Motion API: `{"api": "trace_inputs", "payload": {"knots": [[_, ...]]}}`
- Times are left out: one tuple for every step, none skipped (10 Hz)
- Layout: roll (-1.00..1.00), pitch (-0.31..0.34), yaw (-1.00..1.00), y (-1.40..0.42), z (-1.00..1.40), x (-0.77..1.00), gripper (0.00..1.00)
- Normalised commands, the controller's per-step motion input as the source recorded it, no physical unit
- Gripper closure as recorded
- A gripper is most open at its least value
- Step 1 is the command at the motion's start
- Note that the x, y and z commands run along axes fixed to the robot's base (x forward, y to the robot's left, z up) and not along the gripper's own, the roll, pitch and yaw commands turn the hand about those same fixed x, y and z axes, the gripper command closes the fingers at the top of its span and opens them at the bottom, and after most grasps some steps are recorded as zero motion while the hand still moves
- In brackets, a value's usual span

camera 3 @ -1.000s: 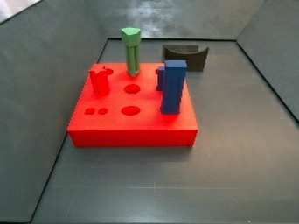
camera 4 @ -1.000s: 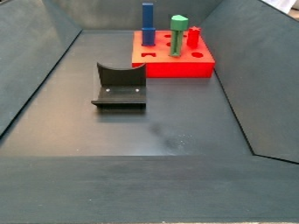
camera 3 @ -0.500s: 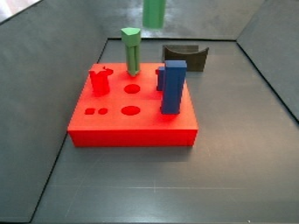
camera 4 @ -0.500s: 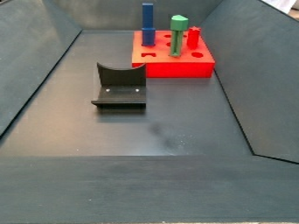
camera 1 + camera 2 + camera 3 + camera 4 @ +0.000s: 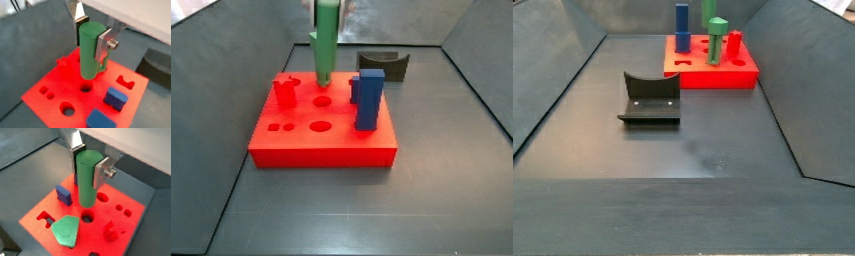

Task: Pick up the round object. Move up. Move to above the board. Insert the round object.
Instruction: Insert the round object.

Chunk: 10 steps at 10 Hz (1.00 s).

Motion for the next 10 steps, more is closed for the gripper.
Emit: {"api": "trace_inputs", "payload": {"knots": [[-0.06,-0.193,-0.14,0.11,-0.83,0.0,1.0],[-0.03,-0.203,-0.11,0.0,-0.85,-0.09,1.0],[-0.03,-0.16,-0.05,0.02,-0.56,0.0,1.0],[-0.01,-0.229,0.0,0.0,-0.79,0.0,1.0],[0.0,-0.246,0.0,0.0,-0.55,-0.16,1.0],[-0.02,-0.114,0.0,0.02,-0.01,-0.16,1.0],[0.0,-0.064,0.0,0.0,0.0,-0.13,1.0],[0.0,-0.076,0.0,0.0,0.0,-0.14,1.0],[0.0,-0.124,0.0,0.05,-0.31,-0.11,1.0],[0.0,-0.221,0.0,0.0,-0.81,-0.03,1.0]]}}
